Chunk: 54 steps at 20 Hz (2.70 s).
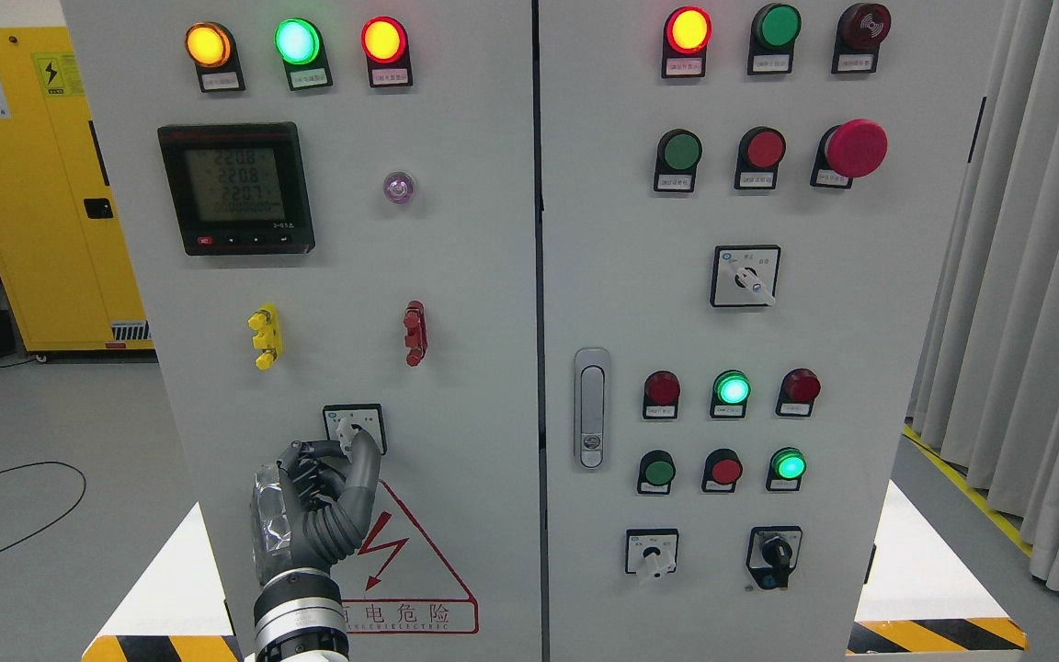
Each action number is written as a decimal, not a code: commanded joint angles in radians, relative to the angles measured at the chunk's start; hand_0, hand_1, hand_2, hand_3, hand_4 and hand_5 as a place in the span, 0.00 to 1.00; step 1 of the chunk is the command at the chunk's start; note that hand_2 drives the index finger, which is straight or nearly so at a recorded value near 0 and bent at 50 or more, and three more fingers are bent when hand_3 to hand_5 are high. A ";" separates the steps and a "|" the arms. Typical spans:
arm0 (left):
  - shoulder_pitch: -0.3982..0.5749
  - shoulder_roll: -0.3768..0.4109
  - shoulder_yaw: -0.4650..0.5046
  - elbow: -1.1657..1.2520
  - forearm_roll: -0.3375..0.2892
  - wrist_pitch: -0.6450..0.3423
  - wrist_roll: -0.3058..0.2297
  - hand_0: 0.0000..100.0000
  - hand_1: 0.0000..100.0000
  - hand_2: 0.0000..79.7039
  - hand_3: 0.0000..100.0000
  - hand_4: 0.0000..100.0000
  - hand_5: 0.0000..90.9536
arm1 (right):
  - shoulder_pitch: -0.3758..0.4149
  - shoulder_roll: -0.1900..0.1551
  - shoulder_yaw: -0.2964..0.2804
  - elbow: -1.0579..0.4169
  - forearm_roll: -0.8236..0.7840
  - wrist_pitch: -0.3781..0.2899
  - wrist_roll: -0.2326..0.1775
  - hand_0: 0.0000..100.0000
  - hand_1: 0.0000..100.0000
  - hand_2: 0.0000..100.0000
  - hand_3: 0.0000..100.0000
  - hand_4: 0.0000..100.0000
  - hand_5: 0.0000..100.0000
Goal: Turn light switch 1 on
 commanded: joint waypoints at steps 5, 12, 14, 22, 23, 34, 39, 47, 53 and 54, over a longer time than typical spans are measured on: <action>-0.002 0.000 0.000 0.001 0.004 -0.001 0.001 0.59 0.54 0.84 0.96 0.89 0.89 | 0.000 0.000 0.000 0.000 0.000 0.000 0.000 0.00 0.50 0.04 0.00 0.00 0.00; -0.002 0.000 0.000 0.001 0.011 -0.001 0.001 0.64 0.51 0.84 0.97 0.89 0.89 | 0.000 0.000 0.000 0.000 0.000 0.000 0.000 0.00 0.50 0.04 0.00 0.00 0.00; -0.002 0.000 0.000 0.001 0.013 -0.001 0.001 0.66 0.51 0.84 0.97 0.90 0.89 | 0.000 0.000 0.000 0.000 -0.001 0.000 0.000 0.00 0.50 0.04 0.00 0.00 0.00; -0.002 0.000 0.000 0.001 0.013 -0.001 0.001 0.73 0.50 0.84 0.97 0.90 0.89 | 0.000 0.000 0.000 0.000 0.000 0.000 0.000 0.00 0.50 0.04 0.00 0.00 0.00; -0.002 0.000 0.000 0.001 0.013 -0.001 0.001 0.73 0.50 0.84 0.97 0.90 0.89 | 0.000 0.000 0.000 0.000 0.000 0.000 0.000 0.00 0.50 0.04 0.00 0.00 0.00; -0.002 0.000 0.000 0.008 0.013 -0.003 0.001 0.74 0.50 0.84 0.97 0.90 0.89 | 0.000 0.000 0.000 0.000 0.000 0.000 0.000 0.00 0.50 0.04 0.00 0.00 0.00; -0.002 0.000 0.000 0.010 0.013 -0.003 0.001 0.54 0.51 0.86 0.97 0.90 0.90 | 0.000 0.000 0.000 0.000 0.000 0.000 0.000 0.00 0.50 0.04 0.00 0.00 0.00; -0.002 0.000 0.000 0.011 0.013 -0.004 0.001 0.29 0.49 0.89 0.97 0.90 0.89 | 0.000 0.000 0.000 0.000 0.000 0.000 0.000 0.00 0.50 0.04 0.00 0.00 0.00; -0.002 0.000 0.000 0.010 0.013 -0.007 0.002 0.18 0.48 0.90 0.97 0.90 0.90 | 0.000 0.000 0.000 0.000 -0.001 0.000 0.000 0.00 0.50 0.04 0.00 0.00 0.00; -0.002 0.000 0.000 0.010 0.013 -0.007 0.008 0.18 0.48 0.90 0.97 0.90 0.90 | 0.000 0.000 0.000 0.000 0.000 0.000 0.000 0.00 0.50 0.04 0.00 0.00 0.00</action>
